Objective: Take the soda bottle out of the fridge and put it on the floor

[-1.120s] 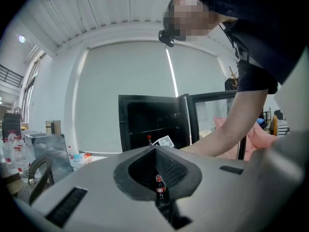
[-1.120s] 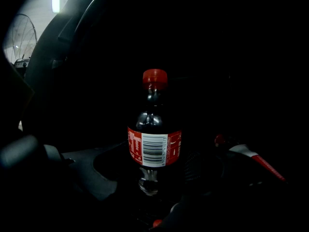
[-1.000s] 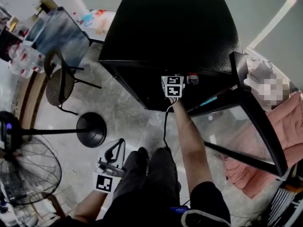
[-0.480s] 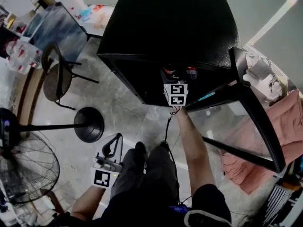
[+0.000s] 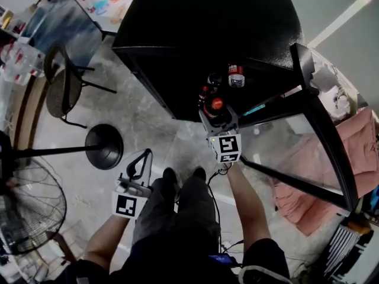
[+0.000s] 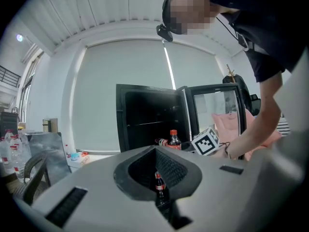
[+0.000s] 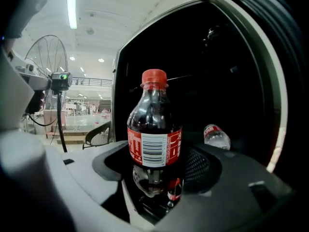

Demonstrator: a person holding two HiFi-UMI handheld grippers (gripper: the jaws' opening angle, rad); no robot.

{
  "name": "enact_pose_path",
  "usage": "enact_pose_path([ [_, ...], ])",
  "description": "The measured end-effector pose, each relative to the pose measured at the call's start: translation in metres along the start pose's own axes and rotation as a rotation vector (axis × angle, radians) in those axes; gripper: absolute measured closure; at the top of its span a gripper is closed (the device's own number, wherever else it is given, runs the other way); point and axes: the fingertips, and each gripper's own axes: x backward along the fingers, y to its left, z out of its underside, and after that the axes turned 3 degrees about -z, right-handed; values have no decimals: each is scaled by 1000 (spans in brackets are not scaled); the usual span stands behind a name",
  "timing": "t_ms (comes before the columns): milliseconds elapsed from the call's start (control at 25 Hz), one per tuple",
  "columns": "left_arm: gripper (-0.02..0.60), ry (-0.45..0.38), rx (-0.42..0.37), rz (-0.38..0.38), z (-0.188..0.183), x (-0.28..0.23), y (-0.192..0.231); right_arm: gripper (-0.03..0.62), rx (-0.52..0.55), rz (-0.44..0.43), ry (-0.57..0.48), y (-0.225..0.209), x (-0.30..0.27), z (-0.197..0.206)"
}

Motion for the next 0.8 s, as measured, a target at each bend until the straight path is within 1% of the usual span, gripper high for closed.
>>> enact_pose_path([
  [200, 558, -5, 16, 3, 36, -17, 1, 279, -21, -23, 40, 12, 25, 55],
  [360, 558, 1, 12, 11, 74, -32, 5, 279, -16, -46, 66, 18, 36, 101],
  [560, 558, -10, 1, 21, 120, -44, 8, 279, -16, -54, 102, 24, 41, 156],
  [800, 558, -18, -21, 45, 165, -61, 15, 279, -19, -61, 122, 25, 31, 208],
])
